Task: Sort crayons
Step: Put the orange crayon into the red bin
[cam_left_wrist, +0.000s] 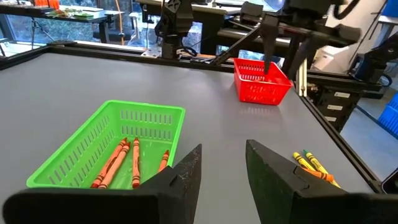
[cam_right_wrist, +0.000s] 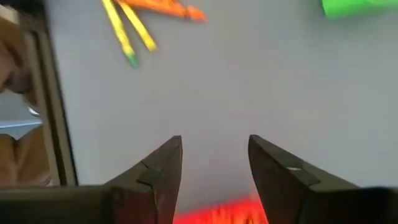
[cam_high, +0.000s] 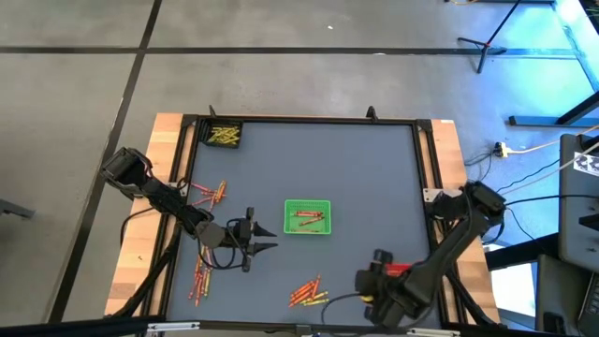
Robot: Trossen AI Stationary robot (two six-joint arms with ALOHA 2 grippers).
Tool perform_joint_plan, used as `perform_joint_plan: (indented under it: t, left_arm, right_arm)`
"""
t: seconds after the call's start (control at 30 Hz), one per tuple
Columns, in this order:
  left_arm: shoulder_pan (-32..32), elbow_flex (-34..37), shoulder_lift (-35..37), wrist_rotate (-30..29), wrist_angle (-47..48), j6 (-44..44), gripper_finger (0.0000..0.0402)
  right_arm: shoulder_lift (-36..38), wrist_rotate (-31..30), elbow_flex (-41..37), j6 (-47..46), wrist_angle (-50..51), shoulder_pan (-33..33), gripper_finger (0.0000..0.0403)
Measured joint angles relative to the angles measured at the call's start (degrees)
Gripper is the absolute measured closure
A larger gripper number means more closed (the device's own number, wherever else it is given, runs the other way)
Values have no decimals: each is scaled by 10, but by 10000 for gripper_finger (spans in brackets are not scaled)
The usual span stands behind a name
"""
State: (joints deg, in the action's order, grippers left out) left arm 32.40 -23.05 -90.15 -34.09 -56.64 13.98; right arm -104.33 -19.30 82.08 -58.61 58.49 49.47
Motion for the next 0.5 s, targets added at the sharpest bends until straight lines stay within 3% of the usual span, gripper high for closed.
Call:
perform_joint_plan:
  t: [0.17, 0.5]
  left_arm:
    - [0, 0, 0, 0, 0, 0, 292]
    - [0, 0, 0, 0, 0, 5, 292]
  right_arm:
    - [-15, -5, 0, 144, -89, -44, 225]
    - [-69, 65, 0, 365, -207, -120, 226]
